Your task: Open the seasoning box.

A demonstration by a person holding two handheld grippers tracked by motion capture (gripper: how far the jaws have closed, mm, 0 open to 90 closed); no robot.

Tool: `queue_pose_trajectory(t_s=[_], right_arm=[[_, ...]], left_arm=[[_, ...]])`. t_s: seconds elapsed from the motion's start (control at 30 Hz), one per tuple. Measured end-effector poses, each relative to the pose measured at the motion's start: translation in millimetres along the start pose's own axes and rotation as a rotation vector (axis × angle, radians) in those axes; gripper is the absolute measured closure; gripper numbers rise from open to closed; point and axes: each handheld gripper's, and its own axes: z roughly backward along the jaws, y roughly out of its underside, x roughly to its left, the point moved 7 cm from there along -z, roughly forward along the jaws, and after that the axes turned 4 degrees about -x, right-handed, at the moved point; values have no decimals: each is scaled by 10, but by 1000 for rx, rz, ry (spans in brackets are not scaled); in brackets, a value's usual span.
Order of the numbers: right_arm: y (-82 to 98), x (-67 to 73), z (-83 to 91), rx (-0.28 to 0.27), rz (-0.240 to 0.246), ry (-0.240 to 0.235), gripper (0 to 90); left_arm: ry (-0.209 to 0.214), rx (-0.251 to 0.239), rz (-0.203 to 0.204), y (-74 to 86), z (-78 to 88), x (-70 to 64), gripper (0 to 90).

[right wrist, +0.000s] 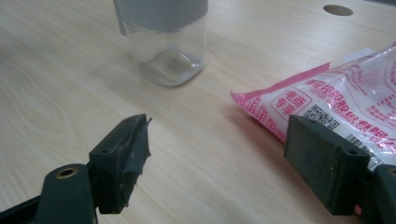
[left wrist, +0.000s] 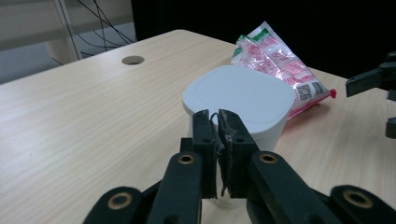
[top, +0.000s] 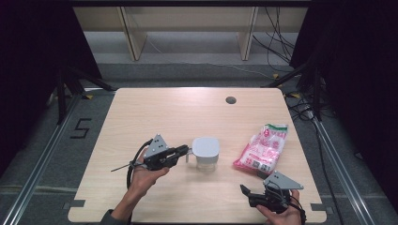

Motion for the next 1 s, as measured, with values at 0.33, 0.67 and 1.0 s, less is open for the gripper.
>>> queue_pose_trajectory(t_s=[0.33, 0.67, 1.0], right_arm=[[-50, 69, -164, 33, 61, -21, 268], [-130, 38, -301, 16, 131, -22, 318], [-184, -4, -394, 5, 120, 2, 329]], left_arm=[[22, -12, 0, -126, -138, -12, 891], [22, 8, -3, -99, -299, -8, 889], [6, 12, -8, -78, -270, 46, 888]])
